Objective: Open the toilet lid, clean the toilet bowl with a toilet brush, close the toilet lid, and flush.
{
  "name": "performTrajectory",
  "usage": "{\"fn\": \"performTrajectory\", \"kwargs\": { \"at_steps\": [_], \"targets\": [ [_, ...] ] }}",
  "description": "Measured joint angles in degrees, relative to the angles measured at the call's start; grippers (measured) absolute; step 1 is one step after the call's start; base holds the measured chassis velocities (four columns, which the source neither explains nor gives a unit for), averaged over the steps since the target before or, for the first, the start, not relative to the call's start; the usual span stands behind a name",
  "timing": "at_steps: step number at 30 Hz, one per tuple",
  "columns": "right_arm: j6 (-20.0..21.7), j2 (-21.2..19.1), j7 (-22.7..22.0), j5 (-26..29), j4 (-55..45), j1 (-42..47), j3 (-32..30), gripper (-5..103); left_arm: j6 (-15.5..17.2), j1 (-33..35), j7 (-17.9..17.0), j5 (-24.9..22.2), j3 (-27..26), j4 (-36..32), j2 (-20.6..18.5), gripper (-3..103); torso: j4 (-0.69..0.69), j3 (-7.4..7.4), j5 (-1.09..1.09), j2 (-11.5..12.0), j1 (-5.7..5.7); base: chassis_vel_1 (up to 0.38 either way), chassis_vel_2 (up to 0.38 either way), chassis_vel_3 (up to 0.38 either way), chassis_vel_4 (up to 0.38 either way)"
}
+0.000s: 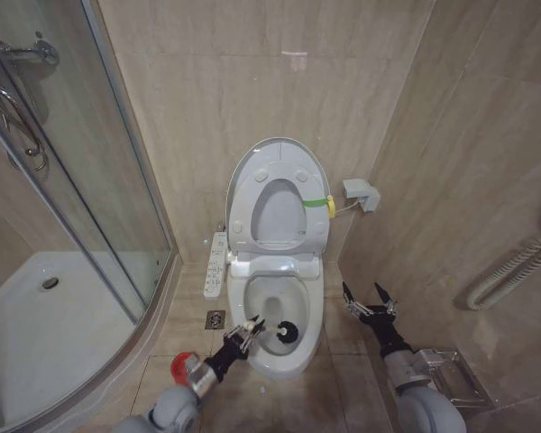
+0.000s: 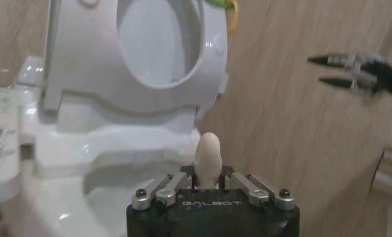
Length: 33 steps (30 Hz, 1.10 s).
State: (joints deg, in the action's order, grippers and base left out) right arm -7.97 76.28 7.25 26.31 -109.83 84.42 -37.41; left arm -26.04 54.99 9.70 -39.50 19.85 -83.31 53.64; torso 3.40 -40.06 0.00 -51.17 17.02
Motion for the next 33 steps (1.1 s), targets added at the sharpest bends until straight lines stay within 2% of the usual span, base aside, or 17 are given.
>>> {"fn": "performTrajectory", "kwargs": {
  "at_steps": [6, 11, 13, 18, 22, 26, 33],
  "targets": [
    [0.00, 0.00, 0.00, 0.00, 0.00, 0.00, 0.00, 100, 0.12, -0.38, -0.04, 0.89, -1.50, 3.99, 0.44, 22, 0.00, 0.00, -0.01, 0.00, 0.00, 0.000, 0.000, 0.000, 0.000],
    [0.00, 0.00, 0.00, 0.00, 0.00, 0.00, 0.00, 100, -0.44, -3.27, 0.75, -0.78, -1.54, 7.08, 1.62, 22, 0.01, 0.00, 0.00, 0.00, 0.00, 0.000, 0.000, 0.000, 0.000],
    [0.00, 0.00, 0.00, 0.00, 0.00, 0.00, 0.00, 100, -0.81, -6.70, 1.33, -2.28, -0.91, 8.06, 2.20, 22, 0.03, 0.00, -0.01, 0.00, 0.01, 0.000, 0.000, 0.000, 0.000],
    [0.00, 0.00, 0.00, 0.00, 0.00, 0.00, 0.00, 100, 0.09, -8.30, 0.51, -5.47, 1.50, 2.94, -0.04, 22, 0.01, 0.00, 0.01, 0.00, 0.01, 0.000, 0.000, 0.000, 0.000],
    [0.00, 0.00, 0.00, 0.00, 0.00, 0.00, 0.00, 100, 0.48, -6.34, 0.08, -6.36, 2.93, -0.98, -1.23, 22, 0.01, 0.00, 0.00, 0.00, 0.01, 0.000, 0.000, 0.000, 0.000],
    [0.00, 0.00, 0.00, 0.00, 0.00, 0.00, 0.00, 100, 0.71, -2.99, 0.13, -5.42, 3.61, -4.10, -2.46, 22, -0.01, 0.00, 0.00, 0.00, 0.00, 0.000, 0.000, 0.000, 0.000],
    [0.00, 0.00, 0.00, 0.00, 0.00, 0.00, 0.00, 100, -0.36, -2.99, 1.78, -3.00, 2.74, -3.09, -2.31, 22, 0.01, 0.00, 0.00, 0.00, 0.00, 0.000, 0.000, 0.000, 0.000]
  ]
}}
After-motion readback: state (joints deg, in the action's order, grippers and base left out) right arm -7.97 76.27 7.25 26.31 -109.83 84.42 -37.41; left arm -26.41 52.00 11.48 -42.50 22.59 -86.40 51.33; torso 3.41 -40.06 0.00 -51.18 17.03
